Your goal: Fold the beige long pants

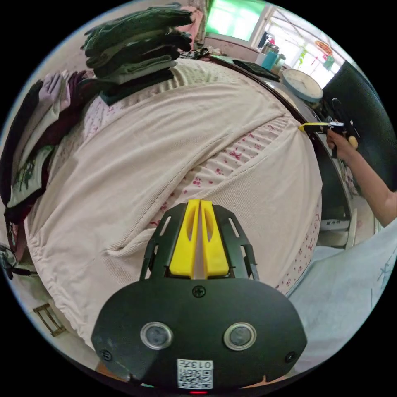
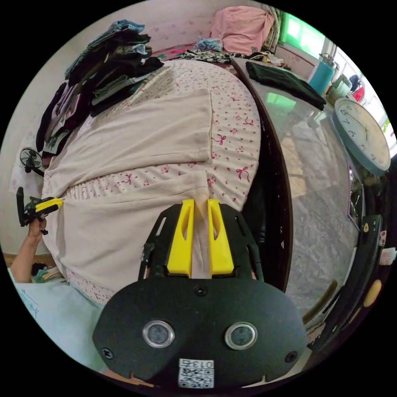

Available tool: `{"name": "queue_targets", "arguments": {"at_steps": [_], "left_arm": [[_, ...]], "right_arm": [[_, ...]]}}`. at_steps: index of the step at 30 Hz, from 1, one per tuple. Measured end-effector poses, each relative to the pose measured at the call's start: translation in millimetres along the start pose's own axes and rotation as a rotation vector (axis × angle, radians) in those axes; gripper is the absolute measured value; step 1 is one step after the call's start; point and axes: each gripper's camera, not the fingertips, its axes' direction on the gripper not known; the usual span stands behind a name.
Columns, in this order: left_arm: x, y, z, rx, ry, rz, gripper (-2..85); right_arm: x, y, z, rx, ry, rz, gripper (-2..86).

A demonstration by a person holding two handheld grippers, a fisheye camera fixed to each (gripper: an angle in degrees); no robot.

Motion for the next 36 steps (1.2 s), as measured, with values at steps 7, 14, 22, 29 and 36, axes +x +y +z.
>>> {"name": "queue_targets", "arguments": {"at_steps": [7,14,22,29,36], "left_arm": [[-16.3,13.1,-15.6,0.070,0.112,-0.076,-0.1],[-12.4,28.3,-38.6,0.153,0.105,-0.113,0.6],[46.5,-8.6,-10.5,0.028,-0.010,0.120,4.9],[60.6,-21.6,4.5,-0.038,-0.052,0.185,0.2],[39.8,-22.2,-33.1,0.082,0.006,0.128,-0.4]], "right_arm": [[51.1,19.9,2.5,0.023,-0.083,0.057,9.8],[76.7,74.4,-8.7,0.144,-0.071,0.111,8.8],[78.2,57.8,32.3,0.142,-0.072,0.029,8.6],[82.1,59.2,48.9,0.114,-0.028,-0.054,2.5],[94.4,86.9,27.0,0.265,-0.057,-0.075,1.3]]}}
